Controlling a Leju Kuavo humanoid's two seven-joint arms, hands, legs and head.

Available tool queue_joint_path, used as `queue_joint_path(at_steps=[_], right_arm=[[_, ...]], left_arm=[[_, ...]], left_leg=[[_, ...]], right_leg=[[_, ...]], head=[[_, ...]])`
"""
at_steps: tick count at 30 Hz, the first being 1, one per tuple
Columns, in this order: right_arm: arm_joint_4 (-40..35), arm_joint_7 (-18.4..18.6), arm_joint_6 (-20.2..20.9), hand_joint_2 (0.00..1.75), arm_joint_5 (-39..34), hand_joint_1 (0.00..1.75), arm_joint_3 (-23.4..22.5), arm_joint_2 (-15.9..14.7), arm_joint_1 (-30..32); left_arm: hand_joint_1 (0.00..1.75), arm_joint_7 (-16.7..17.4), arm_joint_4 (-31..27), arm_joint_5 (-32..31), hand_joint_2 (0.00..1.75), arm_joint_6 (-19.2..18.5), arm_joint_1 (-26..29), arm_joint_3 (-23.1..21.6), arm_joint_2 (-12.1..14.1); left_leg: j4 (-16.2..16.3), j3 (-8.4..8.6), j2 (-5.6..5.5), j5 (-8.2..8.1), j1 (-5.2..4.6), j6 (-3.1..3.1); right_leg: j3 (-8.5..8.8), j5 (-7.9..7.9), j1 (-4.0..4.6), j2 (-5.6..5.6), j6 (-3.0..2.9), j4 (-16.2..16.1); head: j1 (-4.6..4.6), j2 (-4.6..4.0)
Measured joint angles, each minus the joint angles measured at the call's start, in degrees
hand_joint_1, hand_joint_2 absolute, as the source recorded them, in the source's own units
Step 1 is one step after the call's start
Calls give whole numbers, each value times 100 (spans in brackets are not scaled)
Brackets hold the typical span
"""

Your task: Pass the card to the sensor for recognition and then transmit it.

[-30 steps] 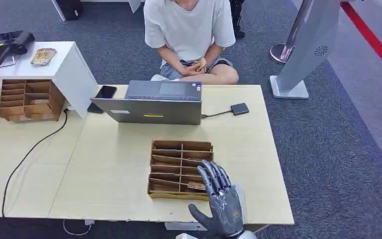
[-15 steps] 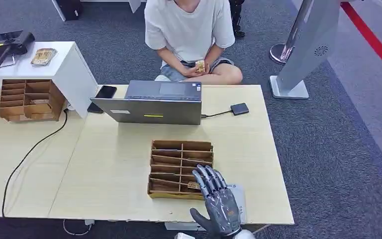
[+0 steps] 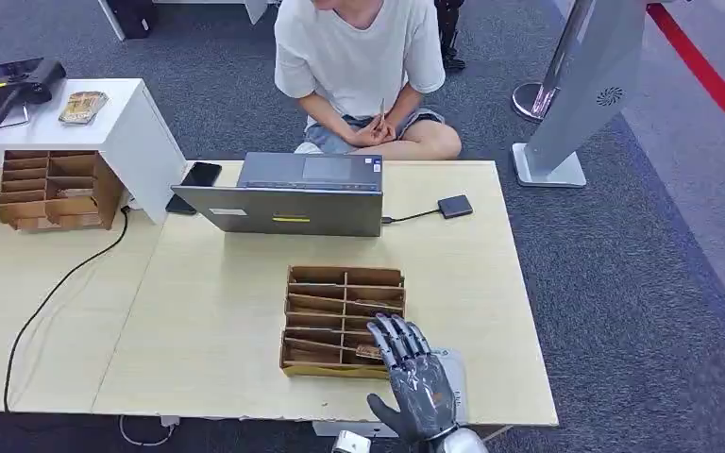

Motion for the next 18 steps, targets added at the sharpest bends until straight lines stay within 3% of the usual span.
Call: queue_joint_path(at_steps=[7,18], right_arm=[[109,0,7,175,-4,0,0,0,-38],[127,-4,7,175,-50,23,0,2,-86]], left_arm=[[0,0,0,9,0,0,-1,-17,0],[0,0,0,20,0,0,-1,-17,0]], left_leg=[[0,0,0,0,0,0],[0,0,0,0,0,0]], right_leg=[[0,0,0,0,0,0],[0,0,0,0,0,0]], head=[[0,0],[0,0]])
